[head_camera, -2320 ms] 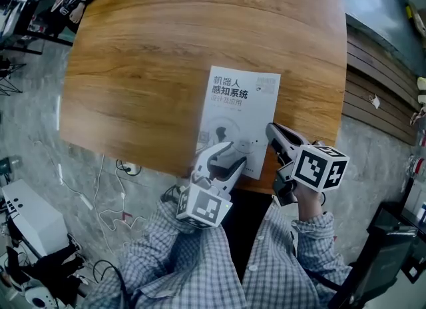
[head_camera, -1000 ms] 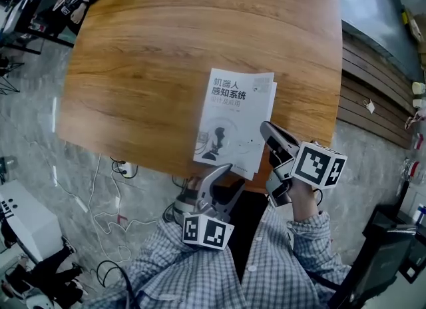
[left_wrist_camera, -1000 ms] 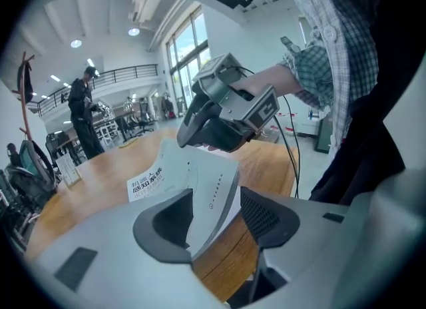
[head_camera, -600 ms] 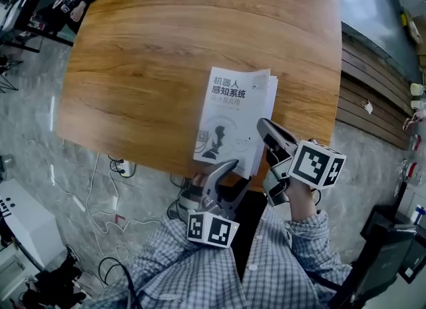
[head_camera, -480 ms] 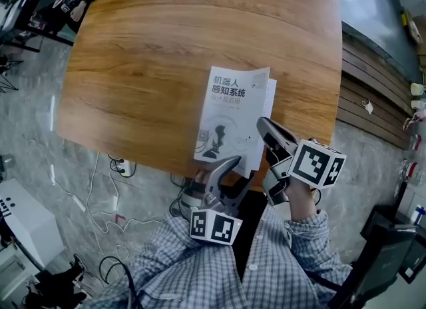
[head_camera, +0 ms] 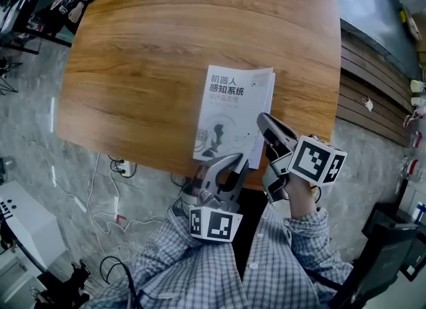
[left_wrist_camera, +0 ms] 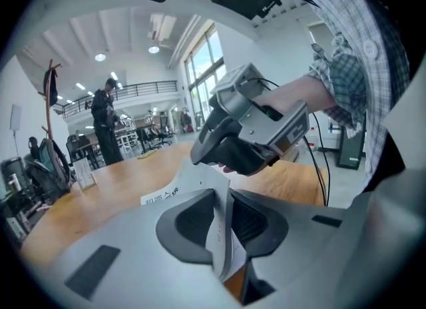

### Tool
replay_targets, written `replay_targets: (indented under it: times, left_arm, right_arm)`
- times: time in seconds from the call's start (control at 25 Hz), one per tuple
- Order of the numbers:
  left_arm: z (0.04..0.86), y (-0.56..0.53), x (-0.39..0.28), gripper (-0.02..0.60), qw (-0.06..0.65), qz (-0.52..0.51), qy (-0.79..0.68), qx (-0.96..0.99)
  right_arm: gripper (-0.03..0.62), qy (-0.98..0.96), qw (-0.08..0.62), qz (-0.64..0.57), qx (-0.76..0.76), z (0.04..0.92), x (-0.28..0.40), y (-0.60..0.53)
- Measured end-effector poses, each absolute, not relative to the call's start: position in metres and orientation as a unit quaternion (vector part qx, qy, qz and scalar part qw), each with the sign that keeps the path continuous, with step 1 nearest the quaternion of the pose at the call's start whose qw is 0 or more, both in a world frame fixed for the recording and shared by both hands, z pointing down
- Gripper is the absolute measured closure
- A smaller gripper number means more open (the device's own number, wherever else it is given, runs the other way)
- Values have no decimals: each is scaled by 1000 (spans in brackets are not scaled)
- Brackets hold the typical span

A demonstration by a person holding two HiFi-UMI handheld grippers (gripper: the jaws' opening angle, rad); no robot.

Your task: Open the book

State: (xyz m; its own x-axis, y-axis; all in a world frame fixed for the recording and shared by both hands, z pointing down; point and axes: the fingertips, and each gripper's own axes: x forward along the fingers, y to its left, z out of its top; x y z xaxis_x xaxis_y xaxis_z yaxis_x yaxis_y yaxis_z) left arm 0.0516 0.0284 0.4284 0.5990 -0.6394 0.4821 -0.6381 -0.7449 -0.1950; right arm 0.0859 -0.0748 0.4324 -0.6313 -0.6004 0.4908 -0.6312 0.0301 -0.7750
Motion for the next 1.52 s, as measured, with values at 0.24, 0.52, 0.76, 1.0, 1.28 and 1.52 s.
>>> replay_targets:
  times: [0.24,0.52,0.76,1.0,1.28,1.52]
  left_arm:
    - [419,22,46,539,-35,-238,377,-894]
    - [407,9,34,543,-47,-218,404,-887]
    - [398,3,23,543,-35,-217,411,-885]
    - [385,-9,8,543,-32,-204,420,-884]
    - [374,-24,-24,543,-22,-190,442,-877]
    - [370,-31,-46,541,-20,-194,460,-866]
  right_arm:
    - [562,-725,24,533,436,429,89,-75]
    - [563,-763,27,455,458,399,91,-77]
    - [572,-766,52,396,504,404,105,-72]
    - [572,-756,107,366,533,441,103,-64]
    - [574,-777,187,346,492,489,67,-51]
    - [574,-769,244,339,484,512,63,-41]
